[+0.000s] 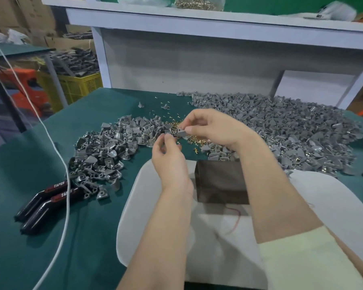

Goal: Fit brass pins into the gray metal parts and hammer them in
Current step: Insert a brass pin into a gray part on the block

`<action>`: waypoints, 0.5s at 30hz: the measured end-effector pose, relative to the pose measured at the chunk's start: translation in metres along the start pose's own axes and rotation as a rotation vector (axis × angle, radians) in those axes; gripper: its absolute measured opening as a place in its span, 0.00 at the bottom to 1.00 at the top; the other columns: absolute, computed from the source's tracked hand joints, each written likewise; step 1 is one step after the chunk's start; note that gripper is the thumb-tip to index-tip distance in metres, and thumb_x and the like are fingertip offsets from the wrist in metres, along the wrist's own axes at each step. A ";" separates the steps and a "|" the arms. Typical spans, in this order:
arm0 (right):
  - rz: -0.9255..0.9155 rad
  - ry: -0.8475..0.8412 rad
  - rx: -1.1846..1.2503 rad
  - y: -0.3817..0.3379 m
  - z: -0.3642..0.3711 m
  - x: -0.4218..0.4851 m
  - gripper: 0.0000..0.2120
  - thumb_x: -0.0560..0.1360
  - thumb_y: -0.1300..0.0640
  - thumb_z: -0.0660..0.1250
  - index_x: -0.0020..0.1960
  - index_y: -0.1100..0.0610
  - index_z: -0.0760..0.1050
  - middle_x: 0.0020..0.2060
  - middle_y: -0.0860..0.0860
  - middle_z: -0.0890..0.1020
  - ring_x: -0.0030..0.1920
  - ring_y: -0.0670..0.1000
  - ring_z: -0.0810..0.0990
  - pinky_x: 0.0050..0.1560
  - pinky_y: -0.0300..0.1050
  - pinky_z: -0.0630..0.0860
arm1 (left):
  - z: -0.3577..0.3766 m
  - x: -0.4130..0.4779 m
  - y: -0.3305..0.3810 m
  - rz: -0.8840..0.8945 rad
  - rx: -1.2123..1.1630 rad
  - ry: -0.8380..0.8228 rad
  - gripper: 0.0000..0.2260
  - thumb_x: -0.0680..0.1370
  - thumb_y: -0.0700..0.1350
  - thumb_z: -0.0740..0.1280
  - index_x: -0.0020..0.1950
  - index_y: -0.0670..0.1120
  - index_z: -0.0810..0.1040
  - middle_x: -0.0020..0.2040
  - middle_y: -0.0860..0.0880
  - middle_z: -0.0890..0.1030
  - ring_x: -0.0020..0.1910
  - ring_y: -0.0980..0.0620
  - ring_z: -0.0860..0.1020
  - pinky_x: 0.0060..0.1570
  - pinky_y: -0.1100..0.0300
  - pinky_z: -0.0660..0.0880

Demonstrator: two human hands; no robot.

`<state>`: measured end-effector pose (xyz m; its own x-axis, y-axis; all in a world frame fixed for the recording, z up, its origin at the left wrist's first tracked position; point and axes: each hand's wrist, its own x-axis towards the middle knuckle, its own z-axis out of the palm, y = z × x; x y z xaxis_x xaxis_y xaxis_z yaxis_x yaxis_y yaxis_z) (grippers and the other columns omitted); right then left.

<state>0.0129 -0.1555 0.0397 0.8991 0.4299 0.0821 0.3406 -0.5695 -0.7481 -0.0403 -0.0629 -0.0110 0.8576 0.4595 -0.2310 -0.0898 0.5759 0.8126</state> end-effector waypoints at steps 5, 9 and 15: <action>0.025 -0.067 0.150 0.005 -0.004 -0.014 0.05 0.77 0.62 0.65 0.44 0.54 0.76 0.46 0.54 0.78 0.46 0.49 0.75 0.52 0.48 0.77 | -0.001 -0.001 -0.002 0.013 -0.031 -0.080 0.03 0.79 0.38 0.65 0.50 0.43 0.78 0.47 0.46 0.81 0.44 0.55 0.80 0.42 0.69 0.77; 0.071 -0.049 0.257 0.010 0.002 -0.015 0.06 0.77 0.63 0.65 0.44 0.55 0.78 0.41 0.54 0.78 0.42 0.47 0.77 0.47 0.40 0.76 | -0.002 -0.001 -0.001 -0.023 -0.064 -0.090 0.04 0.77 0.35 0.66 0.46 0.43 0.76 0.47 0.44 0.80 0.44 0.54 0.80 0.43 0.69 0.76; 0.088 -0.025 0.337 0.011 0.009 -0.012 0.06 0.77 0.66 0.64 0.44 0.58 0.77 0.39 0.56 0.80 0.39 0.48 0.78 0.47 0.42 0.73 | -0.001 0.002 -0.003 -0.038 -0.076 -0.064 0.07 0.77 0.32 0.64 0.54 0.38 0.72 0.51 0.38 0.78 0.41 0.53 0.79 0.43 0.68 0.77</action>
<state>0.0039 -0.1604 0.0241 0.9126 0.4089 -0.0054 0.1484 -0.3436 -0.9273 -0.0390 -0.0626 -0.0143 0.8914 0.3937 -0.2246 -0.0924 0.6428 0.7604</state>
